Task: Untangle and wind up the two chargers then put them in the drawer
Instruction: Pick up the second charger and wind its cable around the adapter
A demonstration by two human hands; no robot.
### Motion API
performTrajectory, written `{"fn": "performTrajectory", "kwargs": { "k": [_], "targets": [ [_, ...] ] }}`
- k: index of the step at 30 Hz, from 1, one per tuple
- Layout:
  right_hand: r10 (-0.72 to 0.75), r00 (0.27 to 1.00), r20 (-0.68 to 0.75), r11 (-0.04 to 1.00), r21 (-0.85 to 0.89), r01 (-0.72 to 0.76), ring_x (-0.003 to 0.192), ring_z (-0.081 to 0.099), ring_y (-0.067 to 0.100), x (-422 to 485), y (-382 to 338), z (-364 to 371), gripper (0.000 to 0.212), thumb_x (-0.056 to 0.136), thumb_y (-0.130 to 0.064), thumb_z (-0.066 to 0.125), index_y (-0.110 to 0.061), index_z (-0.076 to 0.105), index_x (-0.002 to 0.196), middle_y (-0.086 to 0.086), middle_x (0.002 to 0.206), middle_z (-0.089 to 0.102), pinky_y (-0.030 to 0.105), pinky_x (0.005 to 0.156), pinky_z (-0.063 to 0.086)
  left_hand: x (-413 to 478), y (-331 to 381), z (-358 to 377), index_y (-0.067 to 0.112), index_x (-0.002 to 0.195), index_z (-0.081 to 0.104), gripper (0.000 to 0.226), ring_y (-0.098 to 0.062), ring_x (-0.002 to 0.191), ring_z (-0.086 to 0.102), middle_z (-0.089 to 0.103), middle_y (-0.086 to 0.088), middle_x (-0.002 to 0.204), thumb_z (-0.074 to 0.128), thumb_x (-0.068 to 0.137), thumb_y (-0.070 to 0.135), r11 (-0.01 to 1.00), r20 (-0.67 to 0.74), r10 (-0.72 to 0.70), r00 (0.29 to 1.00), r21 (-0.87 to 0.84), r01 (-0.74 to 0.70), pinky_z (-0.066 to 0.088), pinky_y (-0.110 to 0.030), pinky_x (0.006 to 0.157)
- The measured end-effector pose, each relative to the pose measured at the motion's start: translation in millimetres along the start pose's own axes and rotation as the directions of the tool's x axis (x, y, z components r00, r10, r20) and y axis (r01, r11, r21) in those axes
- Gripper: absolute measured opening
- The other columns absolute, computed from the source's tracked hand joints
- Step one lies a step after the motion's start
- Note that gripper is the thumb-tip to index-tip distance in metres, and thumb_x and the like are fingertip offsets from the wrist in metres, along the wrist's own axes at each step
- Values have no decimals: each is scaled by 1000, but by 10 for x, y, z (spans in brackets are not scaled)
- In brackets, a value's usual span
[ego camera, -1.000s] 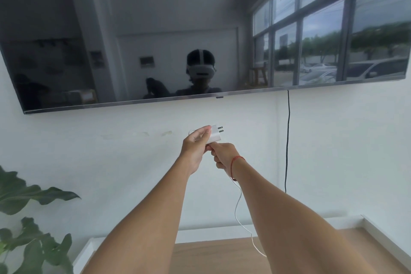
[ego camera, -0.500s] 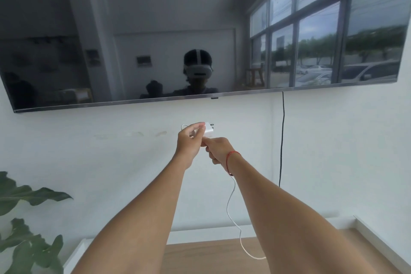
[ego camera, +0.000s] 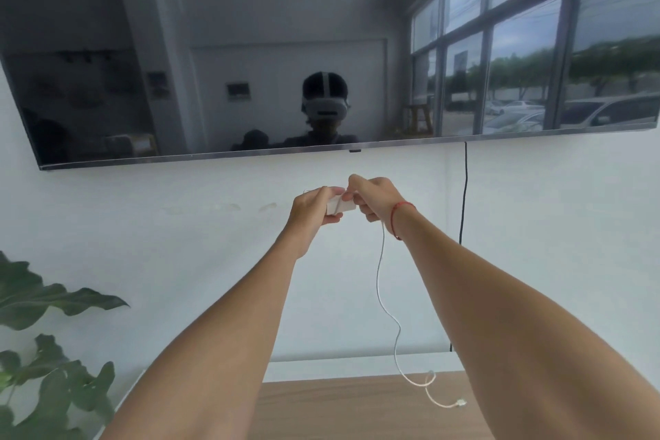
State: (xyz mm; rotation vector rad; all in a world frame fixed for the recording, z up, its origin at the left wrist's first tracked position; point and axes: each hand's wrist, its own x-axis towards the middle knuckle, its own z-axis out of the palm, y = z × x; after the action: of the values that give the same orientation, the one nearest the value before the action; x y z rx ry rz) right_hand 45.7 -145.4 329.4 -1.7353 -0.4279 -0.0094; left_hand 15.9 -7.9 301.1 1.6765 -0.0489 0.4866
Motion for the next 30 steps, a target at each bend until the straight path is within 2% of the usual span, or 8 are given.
{"fn": "performTrajectory", "kwargs": {
  "k": [4,8,12,15,19,23,27,30],
  "targets": [
    [-62,998,33,993,-103,65,49,26,17,-3,-187,-84,33,72,-22,61,-18,55,40,-3,51,36,25,46,26,-8,54,-23,18,110,69,22,-21,85,69,61,-10,114,65,89,24,1000,42,12,999,9,-12,58,-29,85],
    [-131,991,12,988,-82,131,49,35,15,-4,-348,-119,25,81,-30,71,-14,69,62,-15,39,43,23,49,33,-41,29,1,17,113,71,32,-22,85,70,61,-12,117,69,87,35,1000,96,4,995,30,-7,58,-26,83],
    [-146,989,-17,983,-110,144,56,40,13,28,-393,-129,24,89,-35,65,-17,73,76,-6,66,51,23,54,38,-119,40,42,18,110,72,29,-26,92,68,62,-6,112,65,89,37,999,138,-4,990,-43,9,57,-26,84],
    [-158,982,-108,984,-105,147,58,38,16,52,-311,-138,27,90,-36,63,-12,73,80,1,72,50,24,56,40,-128,99,55,14,116,71,31,-24,88,67,61,-5,104,60,94,33,999,174,1,985,-40,6,57,-28,87],
    [-114,966,-231,993,16,120,58,38,16,52,-156,-208,27,82,-40,73,-13,72,82,-4,65,54,24,56,38,-122,262,46,13,117,70,33,-22,84,68,60,-5,105,60,93,34,999,215,34,976,-40,-26,57,-30,88],
    [46,973,-224,976,216,4,66,48,11,72,-52,-204,27,82,-43,73,-19,70,92,-6,81,61,23,64,43,-108,365,32,12,118,69,33,-21,88,69,64,-4,105,63,92,32,997,223,40,974,-75,-24,57,-28,84],
    [147,979,-139,911,406,-79,54,32,11,116,46,-107,14,91,-23,61,-16,63,79,-2,71,52,21,48,28,-96,386,15,13,116,70,33,-20,97,67,66,-3,107,63,91,35,984,198,62,978,-176,-27,56,-29,87],
    [154,982,-111,901,424,-94,49,28,10,130,94,46,20,93,-13,50,-15,57,74,-2,66,49,19,40,24,-65,385,51,21,115,71,33,-19,106,61,67,3,109,64,89,42,991,98,64,993,-121,-52,52,-32,96]
  ]
}}
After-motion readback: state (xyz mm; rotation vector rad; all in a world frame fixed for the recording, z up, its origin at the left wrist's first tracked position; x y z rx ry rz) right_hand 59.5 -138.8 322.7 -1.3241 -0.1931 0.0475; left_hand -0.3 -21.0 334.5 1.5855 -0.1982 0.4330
